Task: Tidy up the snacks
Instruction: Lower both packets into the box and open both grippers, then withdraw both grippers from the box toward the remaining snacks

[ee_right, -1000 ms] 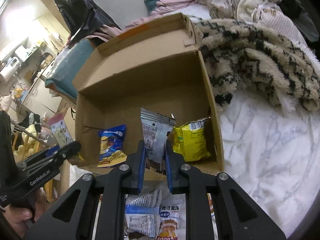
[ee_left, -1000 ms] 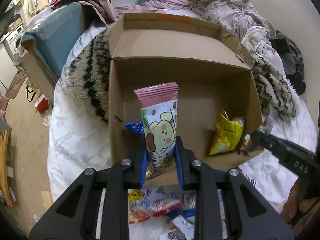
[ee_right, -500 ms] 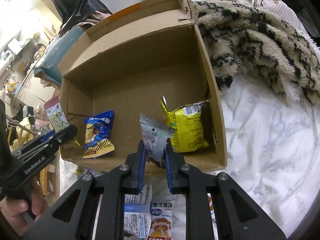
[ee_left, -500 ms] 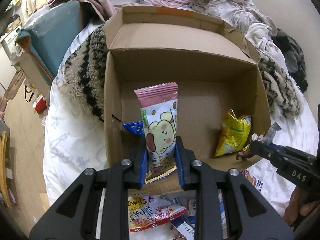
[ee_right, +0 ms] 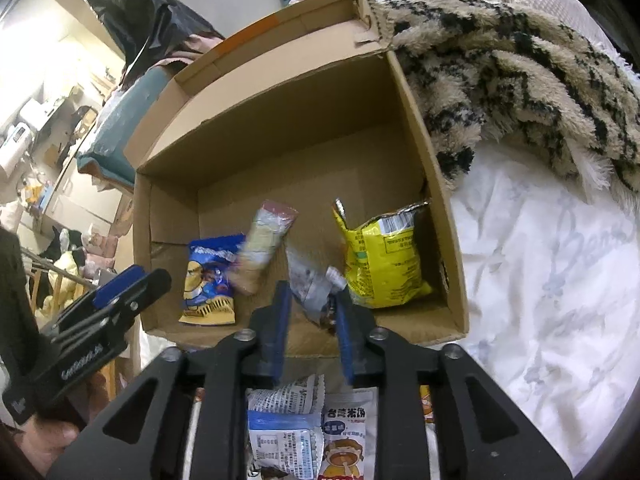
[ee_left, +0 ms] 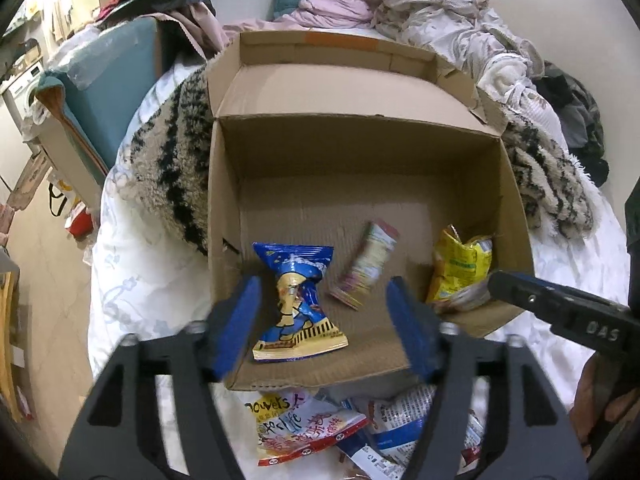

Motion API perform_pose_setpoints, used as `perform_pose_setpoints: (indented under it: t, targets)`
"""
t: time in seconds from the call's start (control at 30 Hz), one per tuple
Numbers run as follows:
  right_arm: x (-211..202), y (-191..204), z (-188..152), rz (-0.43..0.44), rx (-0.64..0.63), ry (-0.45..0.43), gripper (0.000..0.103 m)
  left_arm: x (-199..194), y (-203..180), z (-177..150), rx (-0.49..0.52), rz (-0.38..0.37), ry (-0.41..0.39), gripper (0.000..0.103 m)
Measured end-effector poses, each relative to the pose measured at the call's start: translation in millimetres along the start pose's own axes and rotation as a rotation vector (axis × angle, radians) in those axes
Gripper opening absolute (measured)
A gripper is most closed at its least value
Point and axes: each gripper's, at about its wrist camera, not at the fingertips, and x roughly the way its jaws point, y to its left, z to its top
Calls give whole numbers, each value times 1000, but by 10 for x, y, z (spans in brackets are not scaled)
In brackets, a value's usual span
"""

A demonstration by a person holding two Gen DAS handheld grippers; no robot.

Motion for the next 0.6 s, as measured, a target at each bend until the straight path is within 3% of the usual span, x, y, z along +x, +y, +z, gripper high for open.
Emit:
perform_pose_setpoints:
  t: [0.03, 0.07, 0.2, 0.4, 0.6]
  targets:
    - [-13, -10, 1, -5, 4, -7, 54, -17, 4, 1, -4, -3, -8, 74]
    - [-39, -20, 0, -4, 11, -24, 60, -32, 11, 7, -9, -8, -14, 76]
    - [-105, -10, 24, 11, 8, -56, 65, -70, 63, 17, -39, -24, -25, 82]
    - [-125, -12, 39, 12, 16, -58, 65, -110, 147, -55, -68, -36, -41, 82]
    - [-253, 35, 31, 20, 9, -80, 65, -354, 200, -120, -72, 10, -80, 82]
